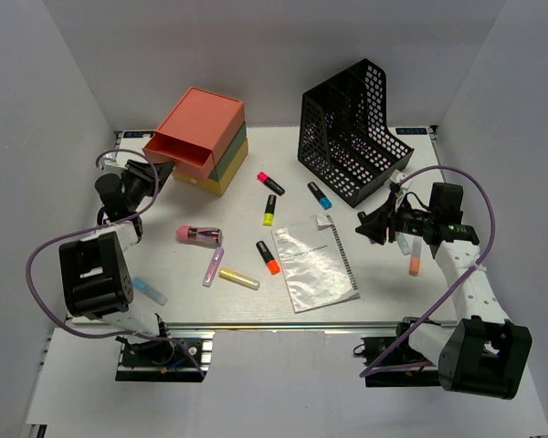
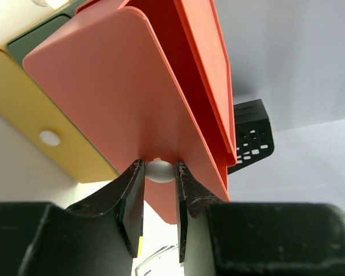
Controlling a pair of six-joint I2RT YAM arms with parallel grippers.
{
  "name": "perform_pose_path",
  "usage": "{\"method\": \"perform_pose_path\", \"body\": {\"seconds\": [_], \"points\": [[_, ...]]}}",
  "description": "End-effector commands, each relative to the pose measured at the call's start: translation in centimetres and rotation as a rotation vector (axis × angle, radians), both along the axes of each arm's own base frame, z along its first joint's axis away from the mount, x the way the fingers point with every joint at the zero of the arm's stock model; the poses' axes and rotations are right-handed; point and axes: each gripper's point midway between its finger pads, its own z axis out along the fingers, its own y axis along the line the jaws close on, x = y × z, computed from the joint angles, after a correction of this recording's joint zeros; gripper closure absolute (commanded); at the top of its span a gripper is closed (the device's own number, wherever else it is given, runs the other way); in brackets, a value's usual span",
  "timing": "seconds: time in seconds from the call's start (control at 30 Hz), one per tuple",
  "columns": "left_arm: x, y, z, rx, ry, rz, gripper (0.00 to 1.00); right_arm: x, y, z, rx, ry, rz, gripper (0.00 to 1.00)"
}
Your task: Organize the desk
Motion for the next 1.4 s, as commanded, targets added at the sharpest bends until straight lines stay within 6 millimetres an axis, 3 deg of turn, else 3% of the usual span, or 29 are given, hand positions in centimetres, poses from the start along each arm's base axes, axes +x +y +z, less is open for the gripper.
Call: {"method": "perform_pose_path", "body": {"seconds": [0.0, 0.13, 0.2, 0.27, 0.47, 0.57, 0.7, 0.8, 1.0, 1.03, 1.07, 1.2, 1.37], "points": [[-1.1, 1.1, -0.5, 0.046, 0.050, 0.047, 0.69, 0.1, 0.0, 0.1, -0.001, -0.020, 0.005, 0.52], [-1.3, 1.2, -0.7, 0.058, 0.061, 0.028, 0.56, 0.2, 0.0, 0.0, -0.003, -0.020, 0.003, 0.52], [-1.5, 1.1, -0.7, 0.062, 0.065, 0.024, 0.39, 0.2, -0.1, -0.1, -0.008, -0.018, -0.001, 0.51], [-1.6, 1.1, -0.7, 0.070, 0.069, 0.023, 0.27, 0.2, -0.1, -0.1, -0.008, -0.018, -0.002, 0.51], [-2.7, 1.9, -1.2, 0.104, 0.123, 0.046, 0.16, 0.4, -0.3, -0.3, -0.018, -0.019, -0.008, 0.51], [-4.3, 2.5, -1.8, 0.137, 0.206, 0.078, 0.16, 0.4, -0.3, -0.2, -0.023, -0.023, -0.012, 0.51], [-6.1, 3.4, -0.2, 0.211, 0.222, 0.154, 0.16, 0.4, -0.4, -0.2, -0.026, -0.025, -0.013, 0.51], [-7.4, 3.3, -1.1, 0.191, 0.312, 0.162, 0.17, 0.4, -0.4, 0.0, -0.027, -0.032, -0.012, 0.51], [-11.1, 2.3, -3.1, 0.147, 0.526, 0.183, 0.37, 0.4, -0.6, 0.2, -0.034, -0.045, -0.018, 0.51], [-11.7, 2.1, -3.1, 0.138, 0.539, 0.185, 0.46, 0.4, -0.6, 0.2, -0.035, -0.045, -0.021, 0.51], [-12.6, 1.6, -3.9, 0.103, 0.599, 0.190, 0.49, 0.4, -0.6, 0.3, -0.035, -0.047, -0.020, 0.51], [-14.0, 0.2, -4.2, 0.069, 0.652, 0.161, 0.43, 0.3, -0.5, 0.6, -0.034, -0.050, -0.018, 0.51], [-14.6, -0.8, -7.0, 0.067, 0.792, 0.164, 0.34, 0.3, -0.6, 0.7, -0.037, -0.065, -0.023, 0.51]]}}
